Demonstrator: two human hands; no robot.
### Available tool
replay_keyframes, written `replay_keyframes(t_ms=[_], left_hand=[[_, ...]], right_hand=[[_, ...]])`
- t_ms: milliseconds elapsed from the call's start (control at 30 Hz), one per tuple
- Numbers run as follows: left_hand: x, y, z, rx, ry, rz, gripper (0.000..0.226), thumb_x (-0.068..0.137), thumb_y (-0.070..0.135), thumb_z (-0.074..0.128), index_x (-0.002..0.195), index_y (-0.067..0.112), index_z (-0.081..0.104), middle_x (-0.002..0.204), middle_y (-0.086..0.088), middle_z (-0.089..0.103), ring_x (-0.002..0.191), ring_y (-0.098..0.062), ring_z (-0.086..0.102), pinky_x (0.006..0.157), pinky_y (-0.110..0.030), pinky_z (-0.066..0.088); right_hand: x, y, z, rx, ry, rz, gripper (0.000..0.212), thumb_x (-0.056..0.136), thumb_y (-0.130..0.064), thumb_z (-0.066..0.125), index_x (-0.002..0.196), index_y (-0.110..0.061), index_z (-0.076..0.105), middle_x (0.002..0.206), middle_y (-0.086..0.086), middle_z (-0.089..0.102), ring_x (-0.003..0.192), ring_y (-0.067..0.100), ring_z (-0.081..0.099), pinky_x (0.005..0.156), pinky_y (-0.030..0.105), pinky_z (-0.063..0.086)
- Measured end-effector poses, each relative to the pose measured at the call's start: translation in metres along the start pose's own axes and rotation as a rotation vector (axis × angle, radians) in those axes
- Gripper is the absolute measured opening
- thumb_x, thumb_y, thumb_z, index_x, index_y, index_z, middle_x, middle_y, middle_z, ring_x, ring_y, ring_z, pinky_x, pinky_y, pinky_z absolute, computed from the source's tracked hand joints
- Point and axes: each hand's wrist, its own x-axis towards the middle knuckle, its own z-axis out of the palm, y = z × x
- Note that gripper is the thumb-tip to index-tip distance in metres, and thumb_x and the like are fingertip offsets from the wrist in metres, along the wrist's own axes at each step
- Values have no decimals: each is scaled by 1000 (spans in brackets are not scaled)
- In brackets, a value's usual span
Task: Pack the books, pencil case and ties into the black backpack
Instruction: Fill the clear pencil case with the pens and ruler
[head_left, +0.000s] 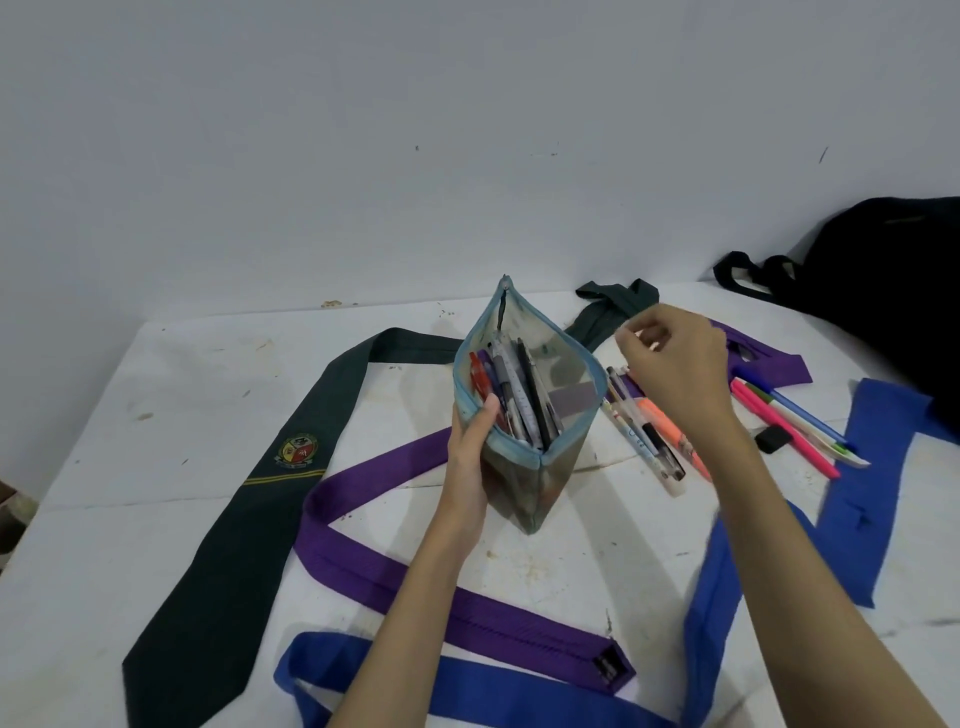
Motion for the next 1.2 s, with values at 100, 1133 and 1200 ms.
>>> replay_keyframes(t_ms=[100, 1133, 1200], left_hand=[[-1, 0, 1, -1, 1, -10, 67, 73, 46, 60, 135, 25, 48, 122, -4, 64, 112, -21, 61, 89, -35, 51], [-1, 0, 2, 14, 2, -17, 67, 71, 48, 61, 134, 27, 49, 120, -3, 65, 112, -21, 61, 93, -39, 50], [-1, -1, 1, 19, 0, -10, 69, 70, 49, 65, 134, 27, 49, 121, -4, 65, 113, -22, 60, 96, -40, 49]], right_hand=[[2, 38, 13, -246, -234, 137, 15, 88, -22, 60, 92, -8, 65, 89, 10, 66, 84, 25, 60, 71, 32, 48], [-6, -51, -24, -124, -397, -126, 20, 93, -14, 50, 90, -6, 68, 75, 15, 63, 54, 15, 46, 48, 24, 35], [-10, -55, -9, -308, -350, -160, 22, 92, -15, 46, 96, -6, 65, 84, 14, 58, 73, 26, 51, 58, 29, 34]])
